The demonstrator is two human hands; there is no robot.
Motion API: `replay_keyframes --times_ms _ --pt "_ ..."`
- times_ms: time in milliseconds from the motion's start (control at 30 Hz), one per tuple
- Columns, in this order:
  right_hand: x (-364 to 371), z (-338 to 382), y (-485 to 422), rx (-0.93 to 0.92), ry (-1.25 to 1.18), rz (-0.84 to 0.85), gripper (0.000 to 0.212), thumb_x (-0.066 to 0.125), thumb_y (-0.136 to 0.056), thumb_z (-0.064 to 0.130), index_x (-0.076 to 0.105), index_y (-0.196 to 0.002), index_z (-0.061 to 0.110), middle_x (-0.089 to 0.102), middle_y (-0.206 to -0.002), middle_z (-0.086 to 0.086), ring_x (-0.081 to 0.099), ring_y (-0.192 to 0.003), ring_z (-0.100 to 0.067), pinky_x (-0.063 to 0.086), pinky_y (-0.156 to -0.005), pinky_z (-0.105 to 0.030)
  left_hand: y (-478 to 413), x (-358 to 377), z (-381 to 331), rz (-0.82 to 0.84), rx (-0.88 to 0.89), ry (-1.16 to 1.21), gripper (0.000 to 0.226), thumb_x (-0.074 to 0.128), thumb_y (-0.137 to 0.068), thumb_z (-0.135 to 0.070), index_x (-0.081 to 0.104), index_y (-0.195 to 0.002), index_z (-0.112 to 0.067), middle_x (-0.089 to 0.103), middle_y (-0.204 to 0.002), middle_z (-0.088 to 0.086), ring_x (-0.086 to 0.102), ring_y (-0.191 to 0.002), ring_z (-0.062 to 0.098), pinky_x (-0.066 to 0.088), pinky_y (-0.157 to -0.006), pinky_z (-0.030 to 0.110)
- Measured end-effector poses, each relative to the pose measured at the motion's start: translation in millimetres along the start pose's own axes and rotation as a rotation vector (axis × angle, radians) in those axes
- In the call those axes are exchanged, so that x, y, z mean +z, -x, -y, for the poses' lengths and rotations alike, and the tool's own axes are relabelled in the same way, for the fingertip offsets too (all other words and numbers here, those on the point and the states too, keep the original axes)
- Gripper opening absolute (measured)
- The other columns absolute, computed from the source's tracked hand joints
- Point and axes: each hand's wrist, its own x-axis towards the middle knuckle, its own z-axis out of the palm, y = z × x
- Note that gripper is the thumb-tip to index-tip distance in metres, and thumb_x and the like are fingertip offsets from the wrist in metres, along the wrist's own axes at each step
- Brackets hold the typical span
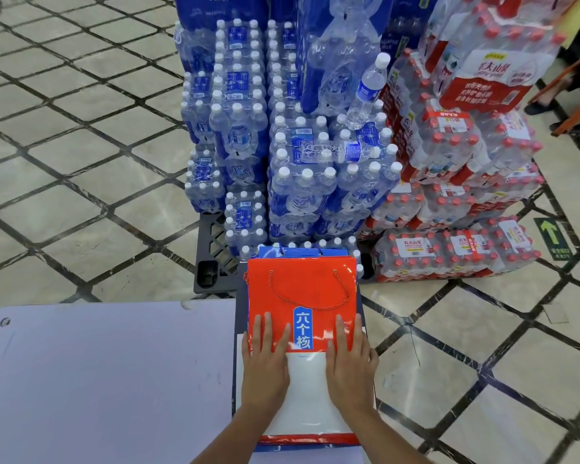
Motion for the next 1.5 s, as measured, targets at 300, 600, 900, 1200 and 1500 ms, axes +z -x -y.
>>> replay_keyframes --times_ms 300,600,900,1200,1500 --pt "-1.0 -15.0 -10.3 0.525 -0.621 0.104 0.111 0.067 -0.068 0.072 0.012 -0.153 0.027 0.025 -0.159 -0.007 0.030 -0.144 -0.031 0.035 -0.110 -0.057 -8.0 -13.8 -0.2 -0.228 -0.547 0.430 0.065 0.064 -0.090 -0.028 0.032 -0.146 -0.023 0.015 -0.159 0.003 0.013 -0.147 0.031 0.016 -0.117 0.053" --pt "-16.4 -23.1 -23.5 0.656 -0.811 0.287 0.061 0.082 -0.071 0.050 0.050 -0.113 0.020 0.067 -0.103 -0.001 0.065 -0.091 -0.021 0.054 -0.083 -0.039 -15.7 -30.6 -7.1 -0.162 -0.798 0.481 0.085 0.069 -0.084 -0.044 0.023 -0.149 -0.015 0.039 -0.149 0.011 0.032 -0.139 0.030 0.028 -0.111 0.054" --pt "-10.7 -27.5 -29.0 0.667 -0.832 0.318 0.063 0.085 -0.063 0.054 0.055 -0.106 0.020 0.070 -0.095 -0.001 0.068 -0.084 -0.022 0.057 -0.080 -0.042 -28.4 -43.8 22.7 0.085 -1.075 0.581 0.098 0.073 -0.043 -0.078 0.053 -0.113 -0.012 0.063 -0.112 0.010 0.061 -0.103 0.030 0.050 -0.092 0.048" --pt "-13.5 -30.3 -28.1 0.654 -0.861 0.364 0.073 0.085 -0.054 0.065 0.058 -0.107 0.023 0.072 -0.095 -0.001 0.071 -0.084 -0.023 0.059 -0.080 -0.047 -20.8 -55.4 45.2 0.209 -0.995 0.693 0.117 0.073 -0.004 -0.085 0.058 -0.097 -0.015 0.072 -0.088 0.004 0.070 -0.080 0.024 0.058 -0.080 0.042" --pt "-17.9 -30.2 -29.2 0.646 -0.846 0.388 0.068 0.083 -0.061 0.062 0.055 -0.109 0.022 0.072 -0.095 -0.001 0.071 -0.082 -0.022 0.059 -0.077 -0.045 -22.1 -69.2 31.0 0.191 -0.915 0.859 0.079 0.089 -0.049 -0.056 0.060 -0.104 -0.007 0.075 -0.079 0.006 0.073 -0.067 0.021 0.060 -0.076 0.043"
